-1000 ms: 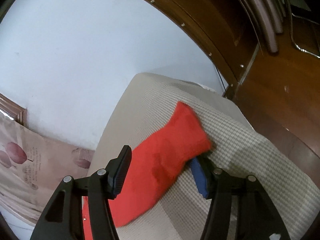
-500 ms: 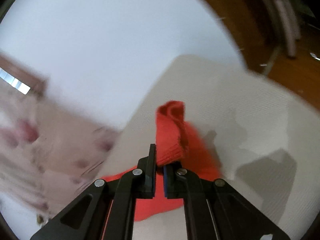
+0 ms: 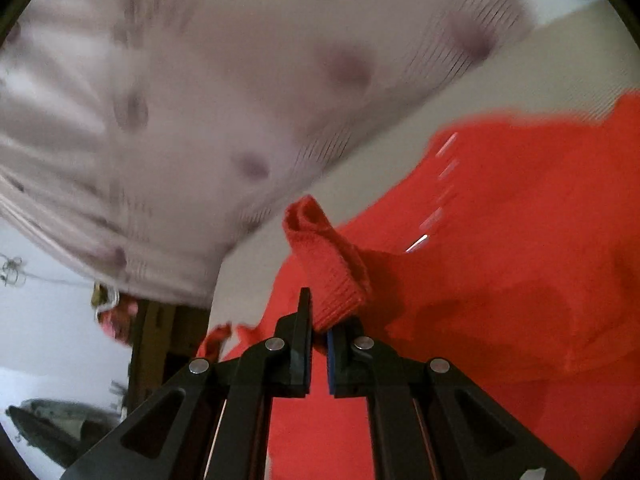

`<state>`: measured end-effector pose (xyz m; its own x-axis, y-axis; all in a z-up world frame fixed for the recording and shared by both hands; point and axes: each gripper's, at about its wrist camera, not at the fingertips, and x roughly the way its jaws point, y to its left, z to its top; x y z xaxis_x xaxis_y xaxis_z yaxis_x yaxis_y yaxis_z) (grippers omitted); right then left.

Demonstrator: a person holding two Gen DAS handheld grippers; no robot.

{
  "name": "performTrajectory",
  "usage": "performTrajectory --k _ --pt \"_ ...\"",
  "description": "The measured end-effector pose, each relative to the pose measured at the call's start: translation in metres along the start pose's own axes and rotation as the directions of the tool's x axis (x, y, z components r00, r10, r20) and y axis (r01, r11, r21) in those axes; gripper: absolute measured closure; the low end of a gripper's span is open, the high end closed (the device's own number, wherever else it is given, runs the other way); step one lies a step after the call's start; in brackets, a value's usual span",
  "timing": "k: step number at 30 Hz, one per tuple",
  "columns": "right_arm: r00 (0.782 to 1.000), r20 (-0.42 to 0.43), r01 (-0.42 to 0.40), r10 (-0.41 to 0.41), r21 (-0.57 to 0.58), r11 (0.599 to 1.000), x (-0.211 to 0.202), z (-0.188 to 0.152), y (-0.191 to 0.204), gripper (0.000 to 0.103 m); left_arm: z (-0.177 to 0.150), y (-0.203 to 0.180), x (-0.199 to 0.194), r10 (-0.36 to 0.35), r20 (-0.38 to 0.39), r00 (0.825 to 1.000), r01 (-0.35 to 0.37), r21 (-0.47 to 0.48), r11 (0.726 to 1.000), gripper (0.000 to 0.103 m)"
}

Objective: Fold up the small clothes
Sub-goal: 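Fold the held sleeve across the sweater body with the right gripper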

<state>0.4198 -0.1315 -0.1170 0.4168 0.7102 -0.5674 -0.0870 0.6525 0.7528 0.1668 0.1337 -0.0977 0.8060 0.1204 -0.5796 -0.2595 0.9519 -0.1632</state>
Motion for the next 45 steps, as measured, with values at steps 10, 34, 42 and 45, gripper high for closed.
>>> performTrajectory --k 10,34,42,45 --pt "0.996 -0.073 0.039 -0.043 -0.048 0.998 0.074 -0.036 0.037 0.098 0.0 0.042 0.013 -0.02 -0.017 1.0 0.018 -0.098 0.995 0.0" --pt "0.995 -0.058 -0.085 0.076 -0.167 0.982 0.048 -0.056 0.053 0.045 -0.005 0.053 0.011 -0.029 -0.004 1.0 0.027 -0.185 0.982 0.0" --pt "0.892 0.212 0.447 -0.399 -0.284 0.848 -0.1 -0.06 -0.014 0.044 -0.005 0.051 0.011 -0.017 -0.006 1.0 0.016 -0.178 0.984 0.0" --pt "0.728 0.284 0.686 -0.624 -0.318 0.655 -0.119 -0.052 -0.043 0.044 -0.003 0.055 0.014 -0.065 -0.026 0.998 0.059 -0.185 0.981 0.0"
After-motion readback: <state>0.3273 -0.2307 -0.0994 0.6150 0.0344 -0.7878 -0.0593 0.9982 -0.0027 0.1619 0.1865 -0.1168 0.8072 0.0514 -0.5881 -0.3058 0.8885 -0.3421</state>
